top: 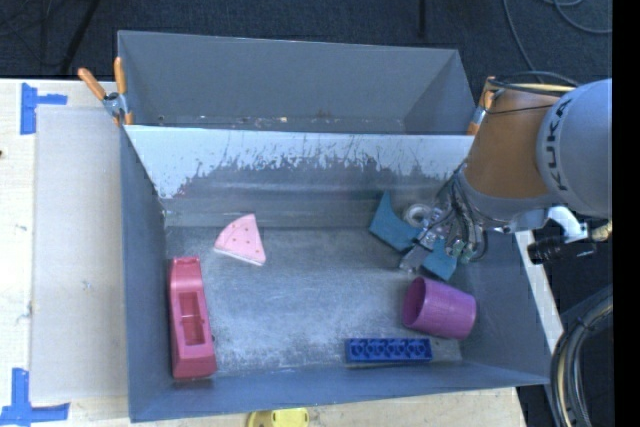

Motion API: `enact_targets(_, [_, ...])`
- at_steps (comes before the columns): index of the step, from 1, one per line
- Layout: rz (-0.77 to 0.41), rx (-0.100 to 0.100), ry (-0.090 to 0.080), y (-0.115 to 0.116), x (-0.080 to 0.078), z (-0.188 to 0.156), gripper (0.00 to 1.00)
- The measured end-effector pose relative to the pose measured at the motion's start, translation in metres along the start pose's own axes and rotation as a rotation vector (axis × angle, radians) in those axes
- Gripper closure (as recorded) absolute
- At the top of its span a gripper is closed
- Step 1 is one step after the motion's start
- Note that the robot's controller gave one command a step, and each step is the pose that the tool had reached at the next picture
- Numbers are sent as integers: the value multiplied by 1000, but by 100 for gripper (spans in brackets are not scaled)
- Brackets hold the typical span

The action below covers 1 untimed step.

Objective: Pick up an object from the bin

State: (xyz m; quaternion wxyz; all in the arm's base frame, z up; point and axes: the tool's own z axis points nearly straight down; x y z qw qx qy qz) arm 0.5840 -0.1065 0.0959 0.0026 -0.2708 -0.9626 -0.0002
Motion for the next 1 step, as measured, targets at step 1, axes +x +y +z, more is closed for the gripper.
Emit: enact_targets(1, [-1,1,1,-1,1,-4,100])
